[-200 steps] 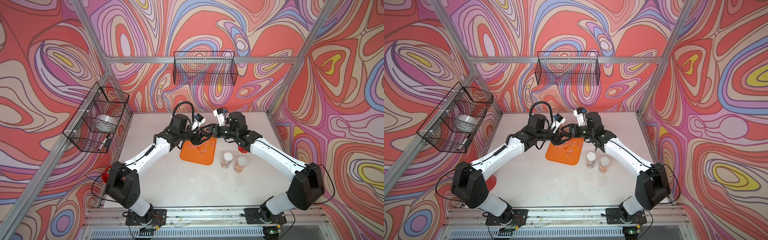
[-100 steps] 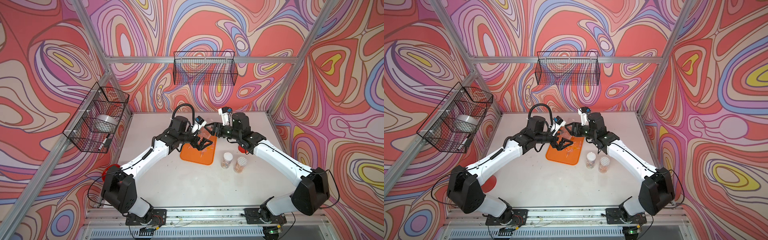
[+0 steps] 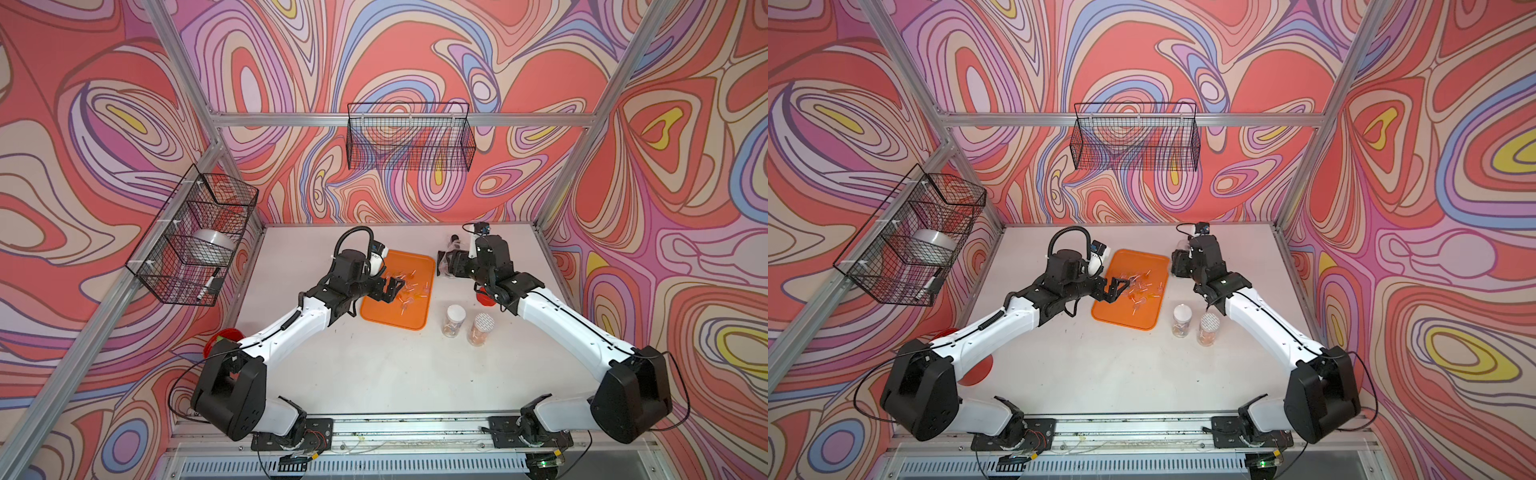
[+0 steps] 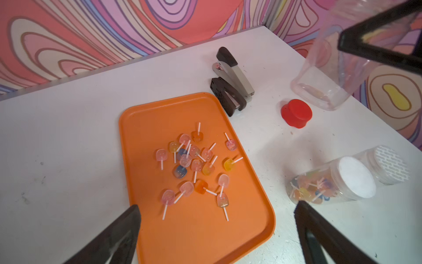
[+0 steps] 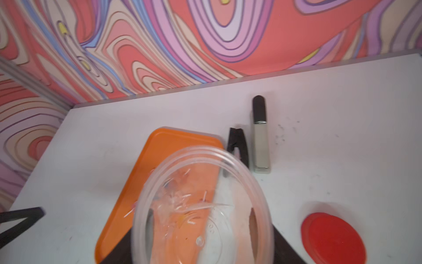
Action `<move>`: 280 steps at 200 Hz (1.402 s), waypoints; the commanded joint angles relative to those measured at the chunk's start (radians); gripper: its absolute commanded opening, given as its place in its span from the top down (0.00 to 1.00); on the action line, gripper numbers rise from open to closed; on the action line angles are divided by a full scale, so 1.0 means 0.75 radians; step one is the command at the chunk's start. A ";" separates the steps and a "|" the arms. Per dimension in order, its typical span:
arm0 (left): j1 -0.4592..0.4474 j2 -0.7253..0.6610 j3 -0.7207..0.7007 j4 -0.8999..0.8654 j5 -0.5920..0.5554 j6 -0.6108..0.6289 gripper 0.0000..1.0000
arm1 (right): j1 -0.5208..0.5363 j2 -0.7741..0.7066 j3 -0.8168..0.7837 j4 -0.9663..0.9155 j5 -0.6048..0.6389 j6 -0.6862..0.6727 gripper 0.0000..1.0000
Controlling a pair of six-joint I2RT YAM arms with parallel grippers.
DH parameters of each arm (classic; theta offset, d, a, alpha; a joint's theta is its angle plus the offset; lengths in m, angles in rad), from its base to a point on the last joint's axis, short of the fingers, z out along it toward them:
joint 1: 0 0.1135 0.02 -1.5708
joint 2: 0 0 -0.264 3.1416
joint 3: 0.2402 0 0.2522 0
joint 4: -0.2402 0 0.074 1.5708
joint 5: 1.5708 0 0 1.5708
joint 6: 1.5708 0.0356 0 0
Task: Pour the candies out of the jar
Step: Place the jar at the center of the board.
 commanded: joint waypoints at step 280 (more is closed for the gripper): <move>0.059 0.037 0.045 0.064 -0.011 -0.192 0.05 | -0.446 0.081 -0.406 -0.060 0.566 0.494 0.27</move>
